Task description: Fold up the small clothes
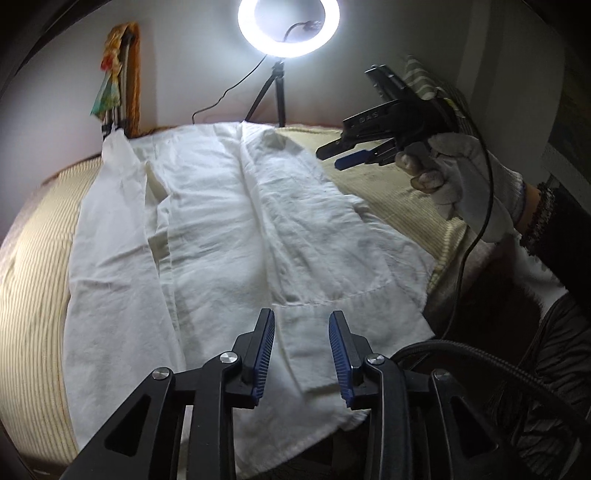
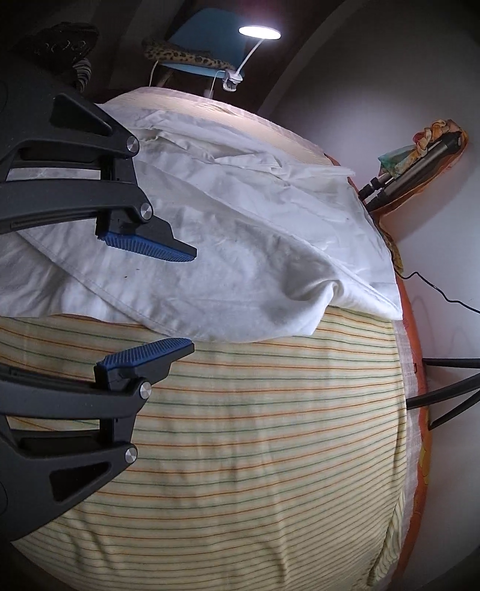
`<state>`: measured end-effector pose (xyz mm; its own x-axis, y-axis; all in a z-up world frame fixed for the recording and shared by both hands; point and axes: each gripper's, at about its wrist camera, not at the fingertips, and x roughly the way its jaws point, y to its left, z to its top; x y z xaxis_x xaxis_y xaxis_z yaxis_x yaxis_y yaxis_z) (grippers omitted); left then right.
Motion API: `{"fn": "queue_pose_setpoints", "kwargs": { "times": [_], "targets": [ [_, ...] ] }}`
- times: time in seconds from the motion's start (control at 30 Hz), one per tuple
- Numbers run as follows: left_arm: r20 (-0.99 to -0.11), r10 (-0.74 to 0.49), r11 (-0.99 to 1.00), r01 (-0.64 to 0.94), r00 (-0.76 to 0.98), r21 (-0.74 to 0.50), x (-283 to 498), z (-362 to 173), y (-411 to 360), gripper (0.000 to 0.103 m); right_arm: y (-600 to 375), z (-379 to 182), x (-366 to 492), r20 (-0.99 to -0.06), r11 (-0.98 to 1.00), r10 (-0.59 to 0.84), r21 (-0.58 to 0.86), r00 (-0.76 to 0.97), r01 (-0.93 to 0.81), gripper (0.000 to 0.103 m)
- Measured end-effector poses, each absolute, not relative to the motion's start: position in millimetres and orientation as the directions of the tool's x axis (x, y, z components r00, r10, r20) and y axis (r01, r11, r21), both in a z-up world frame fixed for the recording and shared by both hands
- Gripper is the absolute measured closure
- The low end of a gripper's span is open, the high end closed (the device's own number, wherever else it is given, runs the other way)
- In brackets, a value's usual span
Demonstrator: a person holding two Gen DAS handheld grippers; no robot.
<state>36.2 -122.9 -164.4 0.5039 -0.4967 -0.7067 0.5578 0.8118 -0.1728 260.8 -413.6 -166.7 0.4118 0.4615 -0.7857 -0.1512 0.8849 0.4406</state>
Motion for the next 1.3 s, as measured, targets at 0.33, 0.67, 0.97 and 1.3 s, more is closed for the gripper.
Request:
{"fn": "queue_pose_setpoints", "kwargs": {
  "times": [0.33,0.67,0.97,1.3],
  "targets": [
    [-0.67,-0.557,0.774,0.598,0.49,-0.207,34,-158,-185,0.072,-463,-136,245,-0.668,0.799,0.57,0.585,0.479,-0.135,0.057],
    [-0.721,-0.534,0.781,0.584,0.442,-0.22,59,-181,-272,0.064,-522,-130,235,-0.637,0.792,0.536,0.606,0.554,-0.069,0.057],
    [-0.743,-0.501,0.792,0.582,0.444,-0.186,60,-192,-300,0.049,-576,-130,232,-0.596,0.765,0.499,0.644,0.629,0.004,0.057],
    [-0.738,-0.454,0.812,0.573,0.499,-0.113,64,-196,-306,0.085,-540,-143,249,-0.621,0.777,0.537,0.628,0.571,-0.049,0.057]
  ]
}}
